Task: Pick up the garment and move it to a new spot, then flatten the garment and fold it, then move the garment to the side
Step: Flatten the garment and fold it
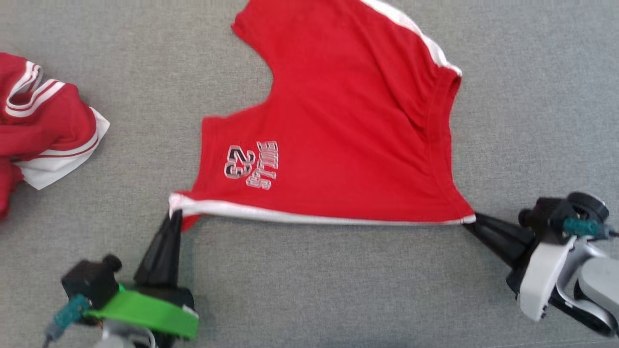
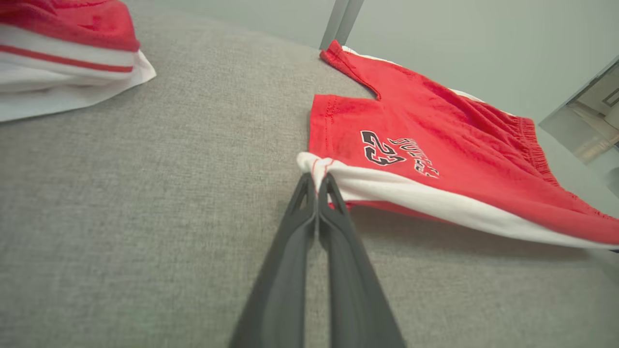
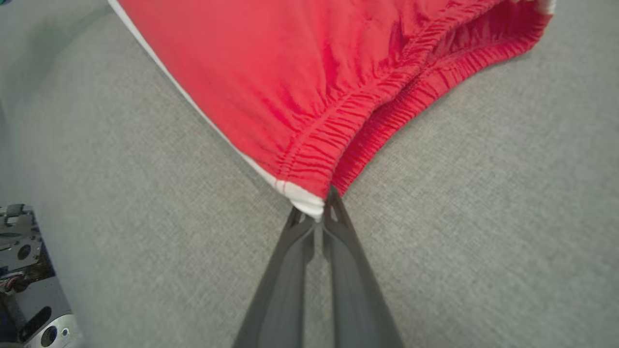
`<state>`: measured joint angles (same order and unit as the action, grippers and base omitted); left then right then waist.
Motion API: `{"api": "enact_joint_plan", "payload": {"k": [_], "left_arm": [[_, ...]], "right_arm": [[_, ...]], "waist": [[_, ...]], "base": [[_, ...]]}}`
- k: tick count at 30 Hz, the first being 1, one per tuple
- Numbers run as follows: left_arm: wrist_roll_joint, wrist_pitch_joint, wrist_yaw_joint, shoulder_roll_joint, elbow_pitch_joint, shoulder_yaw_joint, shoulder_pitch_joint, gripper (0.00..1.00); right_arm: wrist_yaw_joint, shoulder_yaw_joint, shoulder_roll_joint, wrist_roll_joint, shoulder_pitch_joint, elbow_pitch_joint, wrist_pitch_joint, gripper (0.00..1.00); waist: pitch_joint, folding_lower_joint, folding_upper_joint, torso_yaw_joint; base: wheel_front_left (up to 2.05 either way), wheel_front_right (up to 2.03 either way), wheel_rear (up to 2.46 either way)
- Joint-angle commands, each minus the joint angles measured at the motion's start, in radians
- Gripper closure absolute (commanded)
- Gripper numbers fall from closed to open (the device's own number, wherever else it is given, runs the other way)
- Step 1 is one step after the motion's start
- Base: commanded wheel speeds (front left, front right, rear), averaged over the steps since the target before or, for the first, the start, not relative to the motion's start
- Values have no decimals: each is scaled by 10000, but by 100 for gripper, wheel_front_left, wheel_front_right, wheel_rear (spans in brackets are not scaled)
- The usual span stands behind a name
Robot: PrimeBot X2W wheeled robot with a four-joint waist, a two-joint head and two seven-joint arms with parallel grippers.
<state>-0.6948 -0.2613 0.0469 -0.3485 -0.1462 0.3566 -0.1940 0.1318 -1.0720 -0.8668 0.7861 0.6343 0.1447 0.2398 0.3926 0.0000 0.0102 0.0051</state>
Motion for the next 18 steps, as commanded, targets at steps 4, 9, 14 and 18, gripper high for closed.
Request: {"api": "enact_joint_plan", "payload": {"k": [4, 9, 14, 18], "left_arm": [[-89, -55, -1022, 65, 1307, -45, 2493, 100], [-388, -34, -1756, 305, 2485, -286, 4150, 100], [-357, 286, -2018, -20, 3216, -434, 4436, 100], [-187, 956, -1955, -497, 3689, -451, 3589, 100]], "right_arm": [[-21, -261, -797, -68, -1643, -552, 77, 100], [-22, -48, -1175, 223, -3268, -1076, 74, 100], [-24, 855, -757, 325, -4045, -1436, -24, 100], [-21, 1552, -114, 515, -4183, -1797, -63, 100]], "waist": [[-810, 0, -102, 324], [-1134, 0, -102, 474], [-1199, 0, -102, 193], [-1190, 0, -102, -150]], "base": [[0, 0, 0], [0, 0, 0], [0, 0, 0], [0, 0, 0]]}}
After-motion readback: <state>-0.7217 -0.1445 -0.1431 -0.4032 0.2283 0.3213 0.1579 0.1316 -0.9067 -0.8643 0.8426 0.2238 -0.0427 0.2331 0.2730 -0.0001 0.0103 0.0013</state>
